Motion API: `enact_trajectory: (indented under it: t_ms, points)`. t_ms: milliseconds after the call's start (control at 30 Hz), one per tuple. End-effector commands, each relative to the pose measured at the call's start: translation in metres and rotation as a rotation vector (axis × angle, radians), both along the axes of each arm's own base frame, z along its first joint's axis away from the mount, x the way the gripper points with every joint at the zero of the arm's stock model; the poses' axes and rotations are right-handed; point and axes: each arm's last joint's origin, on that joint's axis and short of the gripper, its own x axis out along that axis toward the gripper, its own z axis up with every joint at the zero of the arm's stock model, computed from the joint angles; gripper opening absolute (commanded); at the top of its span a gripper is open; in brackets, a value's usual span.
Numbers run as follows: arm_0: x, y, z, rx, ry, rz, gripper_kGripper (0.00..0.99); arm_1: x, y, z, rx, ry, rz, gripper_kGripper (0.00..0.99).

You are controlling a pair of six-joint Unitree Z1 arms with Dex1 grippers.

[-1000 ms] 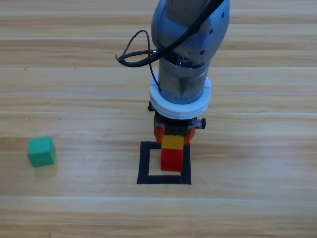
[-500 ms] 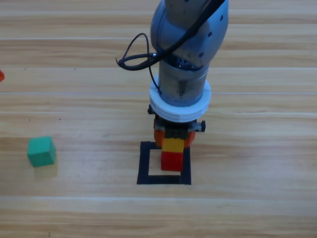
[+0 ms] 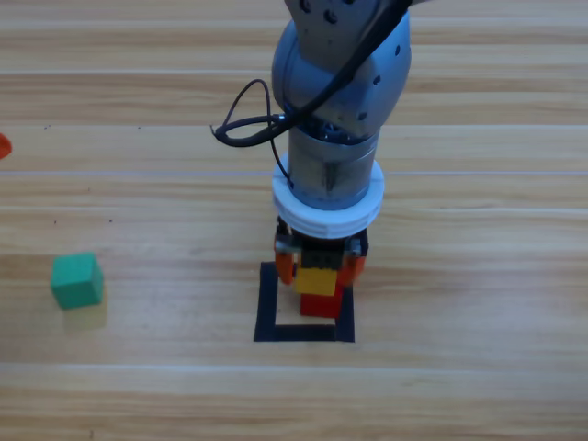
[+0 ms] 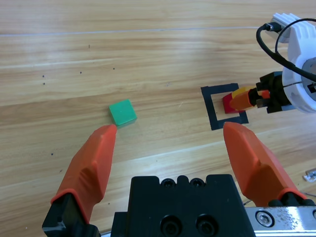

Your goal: Stack the blocks in the rectangular block: red at the bottom, yellow in the middle, green on top

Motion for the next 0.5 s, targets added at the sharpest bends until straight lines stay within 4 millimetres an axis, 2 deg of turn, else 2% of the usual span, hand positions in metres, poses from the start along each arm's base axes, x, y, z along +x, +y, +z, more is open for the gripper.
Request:
enact_trajectory:
  t_ms: [33, 200, 267, 400, 500]
  points:
    - [0.003, -0.001, -0.008, 0.005, 0.020, 0.016, 0.933, -0.009, 0.009, -0.016, -0.064, -0.004, 0.048, 0.990]
    - [0.004, -0.002, -0.009, 0.007, 0.017, 0.020, 0.933, -0.009, 0.008, 0.015, -0.004, -0.060, 0.066, 0.990]
    - [0.005, -0.003, -0.007, 0.006, 0.012, 0.023, 0.933, -0.011, 0.004, 0.034, 0.027, -0.083, 0.078, 0.990]
    - [0.018, -0.014, -0.007, 0.006, 0.034, 0.059, 0.933, -0.024, -0.016, 0.090, 0.089, -0.170, 0.103, 0.990]
    - [0.047, -0.033, -0.017, 0.013, 0.136, 0.117, 0.934, -0.037, -0.043, 0.135, 0.127, -0.252, 0.137, 0.990]
